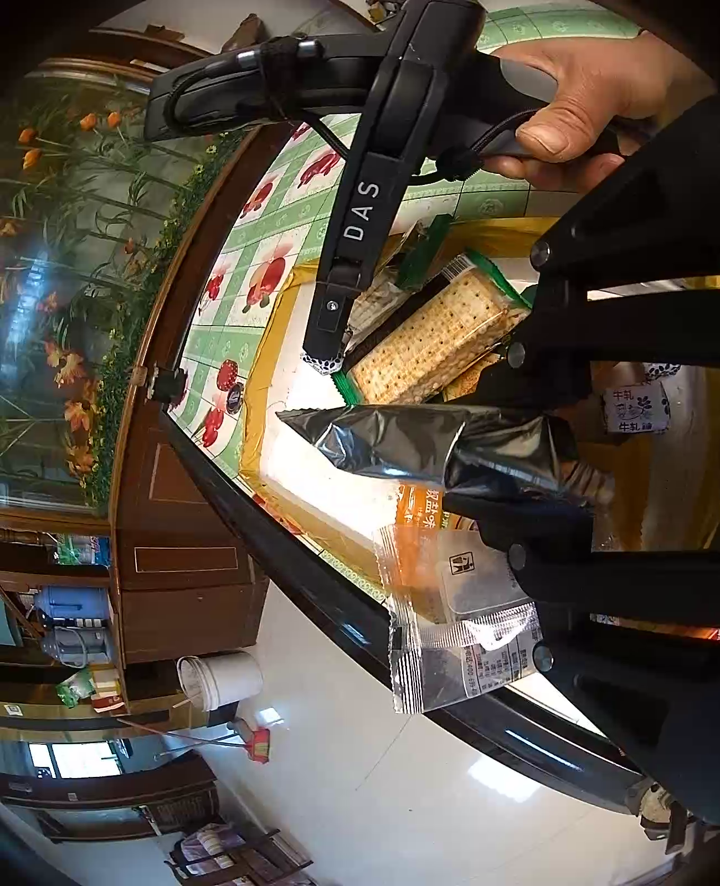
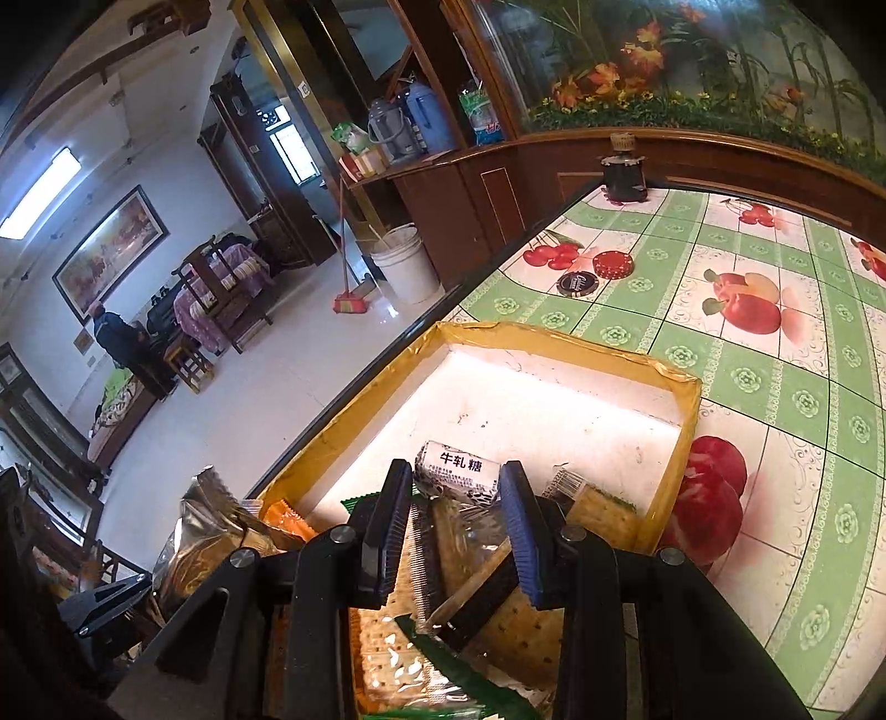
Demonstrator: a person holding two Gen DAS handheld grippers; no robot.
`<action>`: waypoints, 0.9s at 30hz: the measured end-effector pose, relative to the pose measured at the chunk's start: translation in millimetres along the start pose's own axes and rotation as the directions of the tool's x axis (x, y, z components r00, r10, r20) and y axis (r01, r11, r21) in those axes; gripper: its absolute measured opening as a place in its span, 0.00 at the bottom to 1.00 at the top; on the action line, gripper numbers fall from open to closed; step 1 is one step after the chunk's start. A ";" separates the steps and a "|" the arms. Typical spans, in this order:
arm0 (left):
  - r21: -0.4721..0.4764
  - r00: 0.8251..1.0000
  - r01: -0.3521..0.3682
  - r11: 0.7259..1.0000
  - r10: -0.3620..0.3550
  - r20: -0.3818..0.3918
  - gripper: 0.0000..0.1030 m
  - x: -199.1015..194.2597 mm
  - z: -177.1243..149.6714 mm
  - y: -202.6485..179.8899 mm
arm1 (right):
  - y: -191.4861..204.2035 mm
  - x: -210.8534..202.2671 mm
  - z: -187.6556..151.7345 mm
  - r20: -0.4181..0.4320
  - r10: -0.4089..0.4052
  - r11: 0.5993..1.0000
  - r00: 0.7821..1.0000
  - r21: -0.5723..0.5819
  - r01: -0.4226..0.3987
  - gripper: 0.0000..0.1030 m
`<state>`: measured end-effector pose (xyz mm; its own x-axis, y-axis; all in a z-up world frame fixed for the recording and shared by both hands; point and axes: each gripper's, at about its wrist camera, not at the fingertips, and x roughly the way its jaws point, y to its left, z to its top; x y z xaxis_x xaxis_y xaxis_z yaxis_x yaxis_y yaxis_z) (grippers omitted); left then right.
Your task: Organize snacks
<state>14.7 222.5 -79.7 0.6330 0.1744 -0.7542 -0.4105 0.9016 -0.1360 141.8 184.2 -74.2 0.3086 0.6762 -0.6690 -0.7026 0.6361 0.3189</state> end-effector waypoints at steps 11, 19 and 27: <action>0.012 1.000 -0.004 1.000 0.004 -0.010 0.68 -2.0 4.1 -11.2 | -5.1 -8.0 2.4 0.001 0.004 1.000 1.000 0.020 -0.004 0.49; 0.025 0.995 -0.059 0.998 0.057 0.087 0.82 -35.2 4.0 -16.9 | -3.0 -59.9 -1.3 0.090 0.011 0.999 0.996 0.034 -0.014 0.73; -0.013 0.986 -0.069 0.998 0.070 0.152 0.82 -67.4 -4.8 -13.1 | 5.1 -101.2 -19.0 0.115 0.044 0.999 0.992 -0.002 -0.044 0.78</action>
<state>-25.7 197.0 -30.1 0.6950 0.2957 -0.6554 -0.4618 0.8822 -0.0917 94.8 111.9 -17.7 0.3491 0.7414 -0.5731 -0.7166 0.6053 0.3466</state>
